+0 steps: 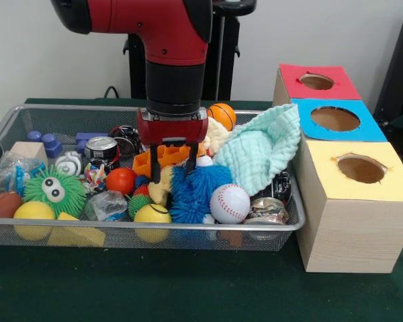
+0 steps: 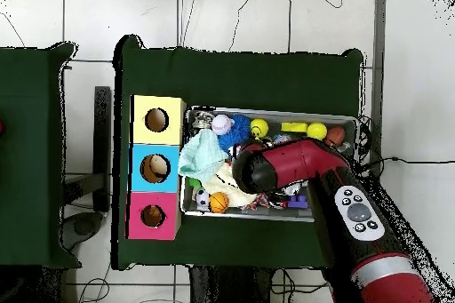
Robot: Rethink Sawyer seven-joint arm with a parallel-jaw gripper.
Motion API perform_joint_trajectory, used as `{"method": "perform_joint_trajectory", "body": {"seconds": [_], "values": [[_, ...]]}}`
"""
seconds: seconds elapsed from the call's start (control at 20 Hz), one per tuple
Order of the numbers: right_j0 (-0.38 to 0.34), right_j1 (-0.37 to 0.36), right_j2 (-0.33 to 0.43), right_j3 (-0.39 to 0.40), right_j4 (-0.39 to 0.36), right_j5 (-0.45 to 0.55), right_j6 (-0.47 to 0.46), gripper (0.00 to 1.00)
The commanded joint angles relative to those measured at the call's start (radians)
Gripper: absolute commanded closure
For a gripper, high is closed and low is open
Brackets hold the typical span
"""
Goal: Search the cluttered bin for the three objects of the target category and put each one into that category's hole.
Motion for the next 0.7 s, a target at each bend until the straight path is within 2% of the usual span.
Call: {"method": "perform_joint_trajectory", "body": {"seconds": [0.05,0.15,0.3,0.7], "values": [[-0.013,0.017,-0.068,0.039,-0.061,0.045,-0.035,0.00],[-0.022,0.001,-0.065,0.037,-0.057,0.066,-0.066,0.00],[-0.039,0.001,-0.055,0.032,-0.065,0.043,-0.086,0.00],[-0.021,0.053,-0.053,0.026,-0.093,-0.074,-0.027,0.00]]}}
